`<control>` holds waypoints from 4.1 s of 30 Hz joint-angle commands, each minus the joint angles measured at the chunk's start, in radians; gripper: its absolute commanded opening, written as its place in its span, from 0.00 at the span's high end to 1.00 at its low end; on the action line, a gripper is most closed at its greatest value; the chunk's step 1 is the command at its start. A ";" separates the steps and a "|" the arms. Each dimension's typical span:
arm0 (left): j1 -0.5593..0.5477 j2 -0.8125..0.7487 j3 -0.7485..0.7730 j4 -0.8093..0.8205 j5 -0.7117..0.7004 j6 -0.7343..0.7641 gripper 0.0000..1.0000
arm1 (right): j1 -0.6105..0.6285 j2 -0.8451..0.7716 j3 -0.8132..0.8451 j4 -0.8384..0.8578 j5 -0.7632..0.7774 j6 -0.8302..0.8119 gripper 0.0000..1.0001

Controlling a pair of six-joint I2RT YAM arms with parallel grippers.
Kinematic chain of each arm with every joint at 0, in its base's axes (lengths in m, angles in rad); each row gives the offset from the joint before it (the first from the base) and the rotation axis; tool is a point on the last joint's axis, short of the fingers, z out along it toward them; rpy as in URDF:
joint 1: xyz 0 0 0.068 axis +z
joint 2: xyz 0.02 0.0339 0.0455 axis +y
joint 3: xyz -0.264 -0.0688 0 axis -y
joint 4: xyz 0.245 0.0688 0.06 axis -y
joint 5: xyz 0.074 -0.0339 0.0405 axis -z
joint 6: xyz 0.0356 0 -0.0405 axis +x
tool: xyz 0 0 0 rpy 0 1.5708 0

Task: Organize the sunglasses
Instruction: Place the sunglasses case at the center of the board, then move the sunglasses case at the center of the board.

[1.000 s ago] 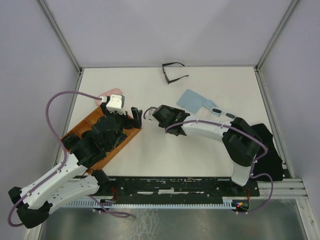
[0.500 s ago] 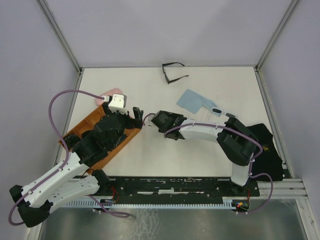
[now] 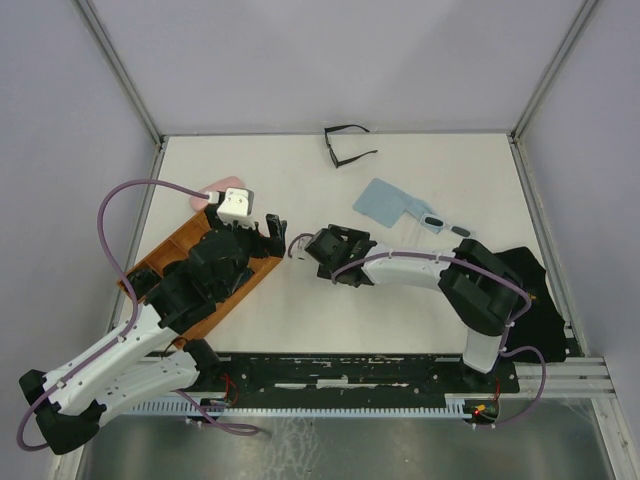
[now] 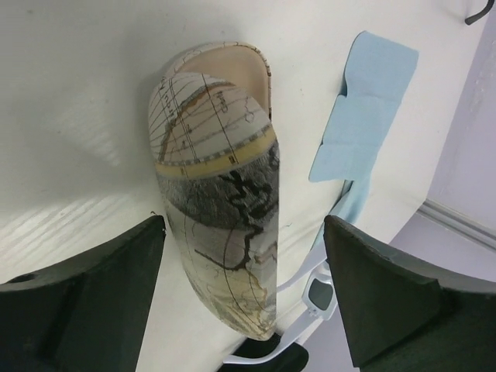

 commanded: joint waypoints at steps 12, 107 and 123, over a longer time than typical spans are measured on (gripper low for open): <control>0.000 0.008 -0.006 0.044 0.027 0.001 0.01 | 0.031 -0.526 -0.177 0.076 -0.299 0.295 0.06; 0.000 0.118 -0.018 0.044 0.172 -0.059 0.00 | -0.486 0.052 0.137 0.363 -0.715 0.478 0.64; 0.000 0.124 -0.019 0.056 0.175 -0.055 0.00 | -0.596 -0.128 0.014 0.246 -0.384 0.943 0.52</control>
